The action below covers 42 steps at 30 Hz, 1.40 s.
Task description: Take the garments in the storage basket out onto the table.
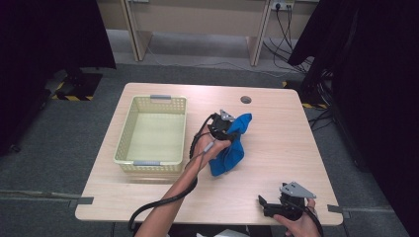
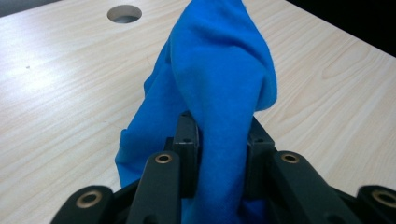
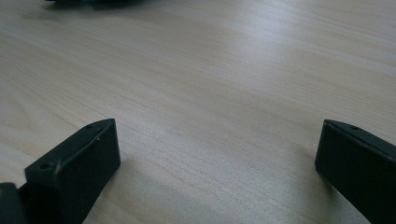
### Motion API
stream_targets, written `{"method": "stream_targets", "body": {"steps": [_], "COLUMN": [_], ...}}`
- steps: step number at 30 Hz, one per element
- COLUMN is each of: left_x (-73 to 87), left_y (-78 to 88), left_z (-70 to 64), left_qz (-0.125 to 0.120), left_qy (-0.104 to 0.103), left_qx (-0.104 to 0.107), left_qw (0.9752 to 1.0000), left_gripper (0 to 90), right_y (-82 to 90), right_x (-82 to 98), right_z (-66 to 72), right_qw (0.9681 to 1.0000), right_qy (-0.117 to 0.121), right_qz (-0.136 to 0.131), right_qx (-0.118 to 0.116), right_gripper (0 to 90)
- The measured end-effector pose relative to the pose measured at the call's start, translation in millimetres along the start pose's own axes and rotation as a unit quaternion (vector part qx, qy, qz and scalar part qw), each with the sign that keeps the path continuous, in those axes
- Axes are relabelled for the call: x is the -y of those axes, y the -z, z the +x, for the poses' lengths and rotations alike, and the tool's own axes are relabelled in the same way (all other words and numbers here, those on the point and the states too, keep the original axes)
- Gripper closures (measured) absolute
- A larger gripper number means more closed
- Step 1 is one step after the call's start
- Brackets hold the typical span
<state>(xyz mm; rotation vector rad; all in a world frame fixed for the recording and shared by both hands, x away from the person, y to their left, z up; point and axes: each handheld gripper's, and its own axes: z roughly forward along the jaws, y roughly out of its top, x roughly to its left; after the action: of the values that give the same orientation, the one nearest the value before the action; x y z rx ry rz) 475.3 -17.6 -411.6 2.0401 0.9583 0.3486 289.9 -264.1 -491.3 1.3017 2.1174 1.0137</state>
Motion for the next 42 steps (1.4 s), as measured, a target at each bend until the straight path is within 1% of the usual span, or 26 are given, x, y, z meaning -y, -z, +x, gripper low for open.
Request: {"method": "stream_targets", "body": {"steps": [5, 8, 10, 14, 16, 21, 25, 29, 32, 35, 38, 42], "left_x": [5.4, 8.8, 11.1, 16.2, 19.3, 23.6, 23.0, 22.2, 21.3, 19.6, 17.4, 14.6], "left_y": [-8.9, -13.9, -17.0, -24.3, -28.4, -34.1, -33.9, -33.5, -32.3, -30.1, -27.0, -22.6], "left_z": [0.7, -0.9, -1.6, -2.8, -4.3, -5.4, -7.4, -9.8, -11.2, -12.1, -12.1, -12.3], "left_qz": [0.007, 0.011, 0.016, 0.024, 0.032, 0.034, 0.034, 0.028, 0.026, 0.023, 0.017, 0.014], "left_qy": [0.008, 0.008, 0.004, 0.006, 0.003, 0.006, 0.003, 0.000, -0.003, -0.004, -0.001, 0.005], "left_qx": [0.001, 0.002, 0.003, 0.003, 0.002, 0.005, 0.008, 0.011, 0.015, 0.013, 0.011, 0.012], "left_qw": [0.9999, 0.9999, 0.9999, 0.9997, 0.9995, 0.9994, 0.9994, 0.9995, 0.9995, 0.9997, 0.9998, 0.9998], "left_gripper": [71.4, 70.8, 70.6, 69.7, 69.2, 66.8, 61.0, 52.6, 44.3, 38.9, 32.6, 26.7], "right_y": [0.1, -0.1, -0.1, -0.2, -0.2, -0.2, -0.2, -0.1, -0.1, -0.2, -0.2, -0.2], "right_x": [0.0, 0.0, 0.0, 0.0, 0.0, 0.0, 0.0, 0.0, 0.0, 0.1, 0.1, 0.1], "right_z": [0.1, 0.2, 0.1, 0.0, 0.0, 0.0, -0.1, 0.0, 0.1, 0.1, 0.0, 0.0], "right_qw": [1.0000, 1.0000, 1.0000, 1.0000, 1.0000, 1.0000, 1.0000, 1.0000, 1.0000, 1.0000, 1.0000, 1.0000], "right_qy": [-0.001, -0.001, 0.000, 0.001, 0.001, 0.001, 0.001, 0.001, 0.000, 0.000, 0.001, 0.001], "right_qz": [0.001, 0.000, 0.000, 0.000, 0.000, -0.001, -0.001, 0.000, 0.000, 0.000, 0.000, 0.000], "right_qx": [-0.001, 0.000, 0.000, 0.000, 0.000, 0.000, 0.000, -0.001, -0.001, -0.001, -0.001, 0.000], "right_gripper": [0.2, 0.3, 0.2, 0.3, 0.3, 0.2, 0.2, 0.2, 0.2, 0.2, 0.2, 0.2]}}
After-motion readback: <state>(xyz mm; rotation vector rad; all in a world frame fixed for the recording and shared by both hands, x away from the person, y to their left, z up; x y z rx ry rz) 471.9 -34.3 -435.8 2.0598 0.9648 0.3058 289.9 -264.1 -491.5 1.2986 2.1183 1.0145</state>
